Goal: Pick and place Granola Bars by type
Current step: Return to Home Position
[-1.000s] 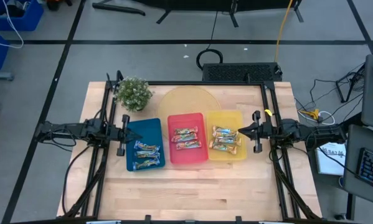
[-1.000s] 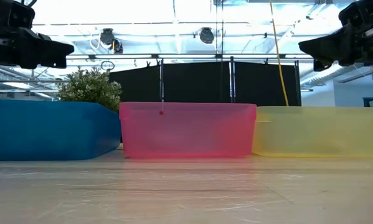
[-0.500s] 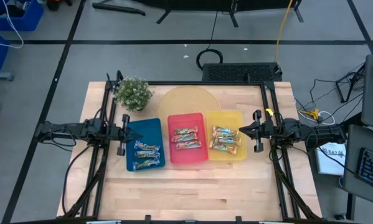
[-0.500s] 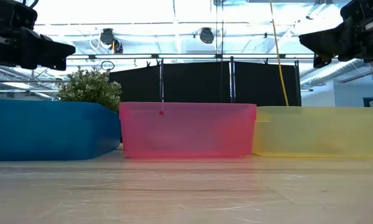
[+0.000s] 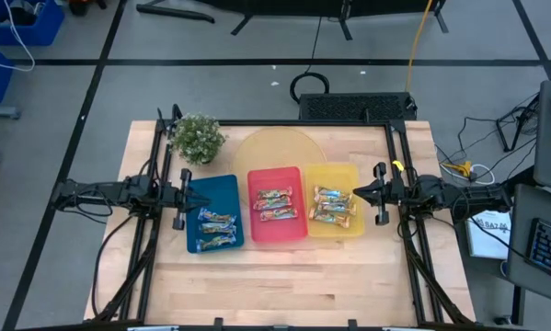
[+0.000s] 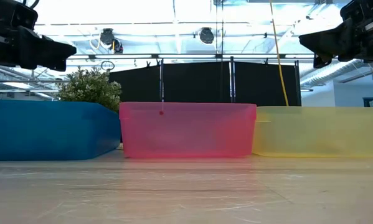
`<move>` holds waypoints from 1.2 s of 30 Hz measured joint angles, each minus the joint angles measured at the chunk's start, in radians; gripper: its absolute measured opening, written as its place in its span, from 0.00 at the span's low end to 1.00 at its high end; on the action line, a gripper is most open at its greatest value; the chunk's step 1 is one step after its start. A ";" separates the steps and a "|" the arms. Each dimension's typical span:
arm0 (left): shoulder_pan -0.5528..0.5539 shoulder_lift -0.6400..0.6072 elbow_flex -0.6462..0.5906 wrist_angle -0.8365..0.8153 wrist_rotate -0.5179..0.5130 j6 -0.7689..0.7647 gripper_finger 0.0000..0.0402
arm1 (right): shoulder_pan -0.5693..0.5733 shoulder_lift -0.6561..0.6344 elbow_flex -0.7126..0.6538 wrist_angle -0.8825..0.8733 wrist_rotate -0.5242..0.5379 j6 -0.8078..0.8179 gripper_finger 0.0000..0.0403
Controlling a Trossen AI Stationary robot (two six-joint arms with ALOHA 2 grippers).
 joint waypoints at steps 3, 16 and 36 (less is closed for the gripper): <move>0.000 0.000 0.000 0.000 0.000 0.000 0.14 | 0.000 0.000 0.000 0.000 0.000 0.000 0.00; 0.000 0.000 0.000 0.000 -0.001 0.000 0.14 | 0.000 0.000 0.000 0.000 0.000 0.000 0.00; 0.000 0.000 0.001 0.000 -0.001 0.000 0.13 | 0.000 0.000 0.000 0.000 0.000 0.000 0.00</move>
